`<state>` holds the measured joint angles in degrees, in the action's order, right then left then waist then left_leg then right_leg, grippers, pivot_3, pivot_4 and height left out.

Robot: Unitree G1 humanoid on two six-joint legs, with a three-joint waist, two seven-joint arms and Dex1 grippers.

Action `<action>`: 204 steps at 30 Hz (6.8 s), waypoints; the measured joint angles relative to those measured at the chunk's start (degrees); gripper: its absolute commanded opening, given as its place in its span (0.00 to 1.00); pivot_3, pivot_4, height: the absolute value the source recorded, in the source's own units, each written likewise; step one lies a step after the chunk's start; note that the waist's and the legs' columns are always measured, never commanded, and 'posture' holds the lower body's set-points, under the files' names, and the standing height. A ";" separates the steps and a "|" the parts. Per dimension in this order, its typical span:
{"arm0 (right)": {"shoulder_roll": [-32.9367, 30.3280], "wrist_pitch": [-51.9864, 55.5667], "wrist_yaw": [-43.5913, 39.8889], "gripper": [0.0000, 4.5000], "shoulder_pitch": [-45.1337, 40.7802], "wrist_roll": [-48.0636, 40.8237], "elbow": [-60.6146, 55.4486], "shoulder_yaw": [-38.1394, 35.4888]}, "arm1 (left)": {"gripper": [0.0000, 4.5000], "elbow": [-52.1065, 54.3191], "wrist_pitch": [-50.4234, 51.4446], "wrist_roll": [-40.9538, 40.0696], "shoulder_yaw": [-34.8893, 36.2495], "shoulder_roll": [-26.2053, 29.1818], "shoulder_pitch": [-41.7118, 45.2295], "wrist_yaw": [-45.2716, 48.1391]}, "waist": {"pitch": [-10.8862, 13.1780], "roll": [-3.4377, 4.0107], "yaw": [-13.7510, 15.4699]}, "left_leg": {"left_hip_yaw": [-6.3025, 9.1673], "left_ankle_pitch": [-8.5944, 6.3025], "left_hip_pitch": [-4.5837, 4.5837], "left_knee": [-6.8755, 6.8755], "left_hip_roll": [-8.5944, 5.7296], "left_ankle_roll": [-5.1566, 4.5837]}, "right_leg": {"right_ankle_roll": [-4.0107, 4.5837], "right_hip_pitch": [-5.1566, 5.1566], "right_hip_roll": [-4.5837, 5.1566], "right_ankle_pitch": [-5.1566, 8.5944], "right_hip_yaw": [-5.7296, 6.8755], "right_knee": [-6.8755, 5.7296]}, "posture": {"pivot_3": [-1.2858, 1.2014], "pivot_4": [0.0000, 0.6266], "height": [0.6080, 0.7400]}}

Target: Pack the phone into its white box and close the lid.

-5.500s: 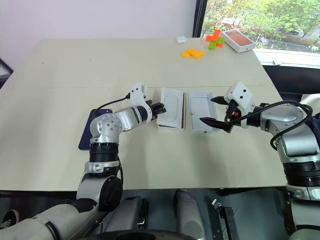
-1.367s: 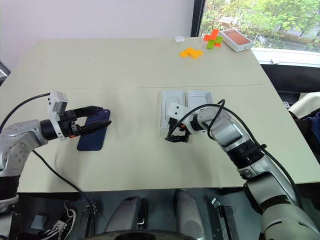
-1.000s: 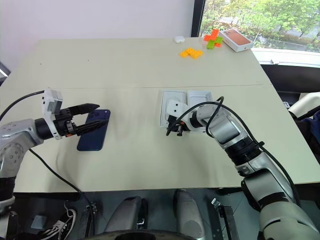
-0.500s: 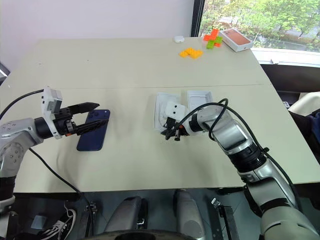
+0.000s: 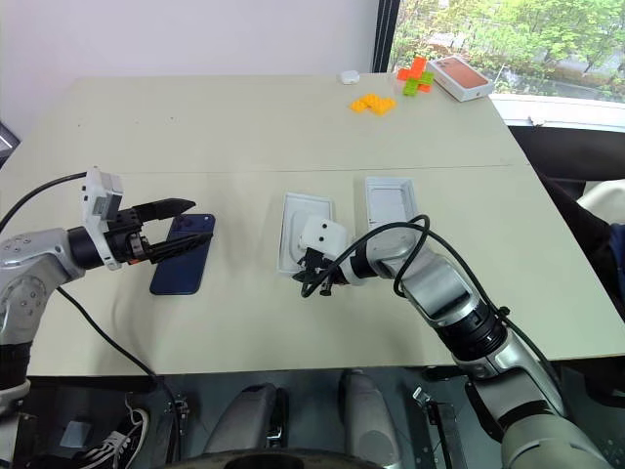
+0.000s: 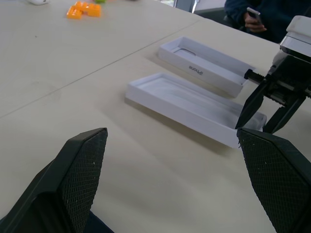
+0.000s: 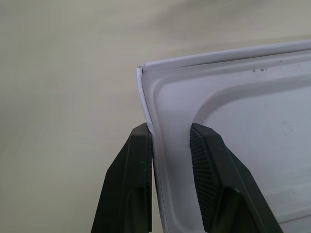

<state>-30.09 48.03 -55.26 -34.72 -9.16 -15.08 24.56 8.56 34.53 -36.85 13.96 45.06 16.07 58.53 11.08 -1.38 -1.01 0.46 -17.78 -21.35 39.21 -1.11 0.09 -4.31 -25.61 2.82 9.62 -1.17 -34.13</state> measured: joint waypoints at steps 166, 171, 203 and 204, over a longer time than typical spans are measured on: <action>-13.73 -16.22 -8.91 0.99 12.05 -8.52 5.67 -25.62 | 0.00 -38.93 40.04 -5.99 -5.97 -25.92 31.19 -16.12 | 0.04 0.10 0.34 | 0.75 0.26 -0.13 -0.12 -0.24 0.46 | -0.06 0.19 0.10 0.05 0.48 0.13 | 0.52 0.24 1.00; -13.67 -16.82 -7.88 0.99 12.04 -9.02 5.54 -25.32 | 0.00 -39.71 39.90 -4.69 -10.26 -26.69 32.09 -12.04 | 0.04 0.09 0.34 | 0.75 0.26 -0.15 -0.11 -0.25 0.45 | -0.07 0.19 0.11 0.06 0.47 0.14 | 0.52 0.24 1.00; -12.64 -19.76 -5.19 1.00 9.26 -9.00 7.65 -21.41 | 0.99 -35.32 39.78 0.40 -19.85 -16.75 36.24 2.27 | 0.05 0.10 0.25 | 0.72 0.26 -0.12 -0.09 -0.20 0.44 | -0.07 0.18 0.06 0.06 0.45 0.09 | 0.52 0.24 1.00; -12.58 -19.77 -5.17 1.00 9.03 -9.00 7.70 -21.24 | 0.99 -35.32 39.77 0.56 -19.93 -16.41 36.22 2.47 | 0.05 0.11 0.24 | 0.72 0.26 -0.12 -0.09 -0.20 0.44 | -0.07 0.18 0.06 0.06 0.45 0.08 | 0.52 0.24 1.00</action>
<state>-42.68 28.26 -60.44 -25.68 -18.16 -7.38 3.32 -26.76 74.30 -36.29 -5.97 28.65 52.29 61.01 11.13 -1.27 -0.77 1.18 -17.53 -21.47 39.13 -1.31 0.54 -4.38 -25.44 2.88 9.67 -0.72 -34.05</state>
